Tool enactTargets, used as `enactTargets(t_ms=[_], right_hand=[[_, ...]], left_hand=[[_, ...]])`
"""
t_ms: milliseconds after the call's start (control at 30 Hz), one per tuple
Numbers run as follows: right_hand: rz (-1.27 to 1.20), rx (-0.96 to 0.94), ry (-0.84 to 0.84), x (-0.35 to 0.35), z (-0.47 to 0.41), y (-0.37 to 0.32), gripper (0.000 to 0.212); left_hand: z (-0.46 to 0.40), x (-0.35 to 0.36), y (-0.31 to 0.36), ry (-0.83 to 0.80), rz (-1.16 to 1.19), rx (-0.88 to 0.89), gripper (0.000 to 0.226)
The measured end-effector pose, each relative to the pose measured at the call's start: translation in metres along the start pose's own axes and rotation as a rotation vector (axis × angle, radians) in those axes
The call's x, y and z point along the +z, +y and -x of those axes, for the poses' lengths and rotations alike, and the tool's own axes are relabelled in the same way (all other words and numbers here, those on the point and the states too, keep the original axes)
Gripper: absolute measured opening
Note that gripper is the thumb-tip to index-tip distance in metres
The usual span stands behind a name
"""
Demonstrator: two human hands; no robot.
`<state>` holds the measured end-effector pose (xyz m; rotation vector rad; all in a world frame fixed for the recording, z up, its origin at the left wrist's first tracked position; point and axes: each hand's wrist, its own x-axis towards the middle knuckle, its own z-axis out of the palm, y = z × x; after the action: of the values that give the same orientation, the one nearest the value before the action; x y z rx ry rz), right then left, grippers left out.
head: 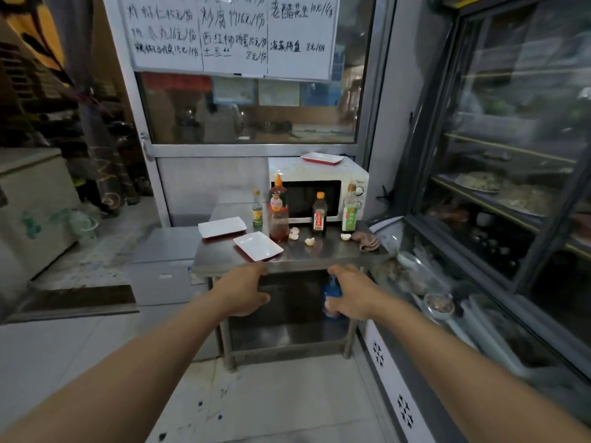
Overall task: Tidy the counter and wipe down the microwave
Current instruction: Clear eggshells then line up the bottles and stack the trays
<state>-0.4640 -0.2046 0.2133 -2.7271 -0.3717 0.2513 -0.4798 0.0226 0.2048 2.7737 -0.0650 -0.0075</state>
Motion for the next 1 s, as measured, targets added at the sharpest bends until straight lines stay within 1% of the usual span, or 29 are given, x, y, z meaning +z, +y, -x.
enactTargets(t_ms=[133,267,433,600,767,867,1000], right_hand=[[-0.004,0.037,0.031,-0.003,-0.047,0.009,0.068],[-0.020,0.039,0.042,-0.007,-0.099,0.025,0.070],[-0.021,-0.009,0.035,-0.022,-0.180,0.054,0.072],[-0.055,-0.017,0.007,-0.038,-0.259,0.091,0.065],[-0.079,0.016,-0.016,-0.042,-0.322,0.132,0.066],[-0.099,0.040,-0.038,-0.039,-0.350,0.154,0.070],[-0.084,0.072,-0.031,-0.036,-0.387,0.180,0.067]], left_hand=[[-0.048,0.005,-0.013,-0.025,-0.006,0.027,0.052],[-0.098,0.012,-0.017,-0.037,-0.026,0.026,0.053],[-0.176,0.018,-0.012,-0.020,-0.029,0.010,0.055],[-0.253,0.029,-0.002,-0.026,-0.023,-0.016,0.047],[-0.316,0.052,0.005,-0.062,-0.001,-0.041,0.041],[-0.349,0.067,0.006,-0.086,0.002,-0.043,0.042],[-0.395,0.087,0.007,-0.129,0.032,-0.028,0.046]])
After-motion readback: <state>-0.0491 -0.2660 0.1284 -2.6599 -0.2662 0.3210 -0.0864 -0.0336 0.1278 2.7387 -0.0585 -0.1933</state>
